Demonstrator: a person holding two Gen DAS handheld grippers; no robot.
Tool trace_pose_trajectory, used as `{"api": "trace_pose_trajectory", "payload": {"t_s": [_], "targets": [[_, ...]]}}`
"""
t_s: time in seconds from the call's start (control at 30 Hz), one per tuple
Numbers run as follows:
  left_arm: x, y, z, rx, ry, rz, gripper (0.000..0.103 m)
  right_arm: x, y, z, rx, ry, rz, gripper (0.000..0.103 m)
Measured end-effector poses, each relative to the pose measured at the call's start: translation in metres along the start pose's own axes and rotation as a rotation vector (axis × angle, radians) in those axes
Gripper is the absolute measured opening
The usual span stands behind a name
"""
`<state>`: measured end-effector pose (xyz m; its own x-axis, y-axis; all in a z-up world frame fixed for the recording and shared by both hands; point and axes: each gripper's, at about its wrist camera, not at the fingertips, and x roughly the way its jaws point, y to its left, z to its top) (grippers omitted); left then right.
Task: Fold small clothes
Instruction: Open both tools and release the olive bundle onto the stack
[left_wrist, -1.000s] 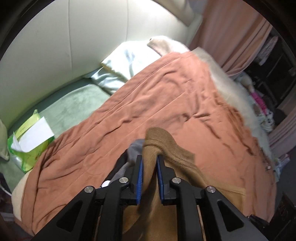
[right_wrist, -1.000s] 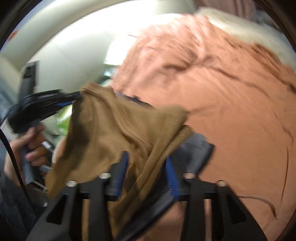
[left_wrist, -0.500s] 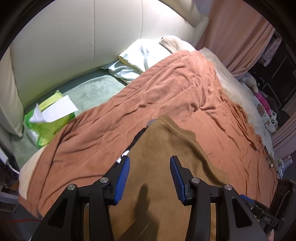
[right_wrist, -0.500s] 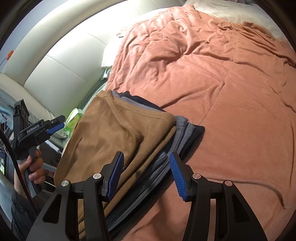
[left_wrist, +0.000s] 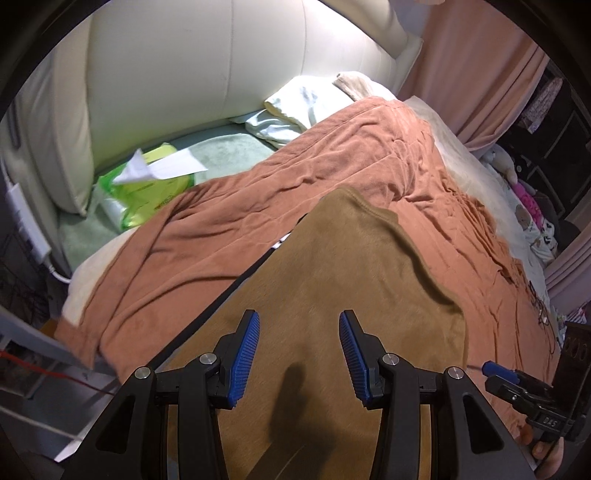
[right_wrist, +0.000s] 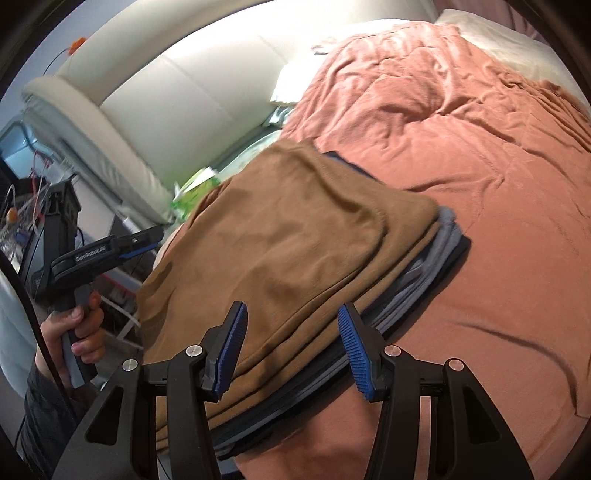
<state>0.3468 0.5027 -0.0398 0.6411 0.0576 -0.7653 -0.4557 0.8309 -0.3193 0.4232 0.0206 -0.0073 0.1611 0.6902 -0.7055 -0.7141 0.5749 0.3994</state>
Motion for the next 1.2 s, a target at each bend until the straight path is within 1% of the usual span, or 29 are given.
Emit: {"api": "trace_pose_trajectory", "payload": {"t_s": [0.03,0.17,0.37,0.57,0.73,0.87,0.9,1.0,1.03,1.13,1.2], "targets": [[-0.003,0.004,-0.003,-0.003,-0.001,0.006,0.047,-0.005,0.001,-0.003,-0.018,0.002,0.007,0.049],[-0.019,0.03,-0.019,-0.061,-0.014,0.009,0.047,0.007,0.016,-0.007,-0.1,0.013,0.029,0.049],[-0.037,0.058,-0.036,-0.125,-0.04,0.056,0.047,0.009,0.033,-0.02,-0.15,0.035,0.054,0.049],[-0.029,0.075,-0.05,-0.17,-0.01,0.079,0.047,0.013,0.035,-0.03,-0.167,0.055,0.059,0.049],[-0.025,0.077,-0.057,-0.168,-0.004,0.104,0.047,0.01,0.04,-0.036,-0.174,0.062,0.056,0.049],[-0.02,0.082,-0.061,-0.19,0.011,0.134,0.047,0.013,0.04,-0.04,-0.167,0.071,0.059,0.049],[-0.018,0.085,-0.063,-0.207,0.022,0.135,0.047,0.014,0.04,-0.041,-0.17,0.074,0.057,0.049],[-0.012,0.091,-0.068,-0.241,0.037,0.1,0.046,0.015,0.042,-0.042,-0.176,0.075,0.051,0.049],[-0.01,0.091,-0.069,-0.241,0.039,0.097,0.035,0.015,0.043,-0.041,-0.179,0.075,0.05,0.049],[-0.012,0.088,-0.067,-0.226,0.013,0.126,0.016,0.013,0.046,-0.04,-0.202,0.07,0.036,0.049],[-0.013,0.084,-0.061,-0.206,-0.001,0.139,0.014,0.01,0.049,-0.038,-0.216,0.061,0.029,0.049]]}}
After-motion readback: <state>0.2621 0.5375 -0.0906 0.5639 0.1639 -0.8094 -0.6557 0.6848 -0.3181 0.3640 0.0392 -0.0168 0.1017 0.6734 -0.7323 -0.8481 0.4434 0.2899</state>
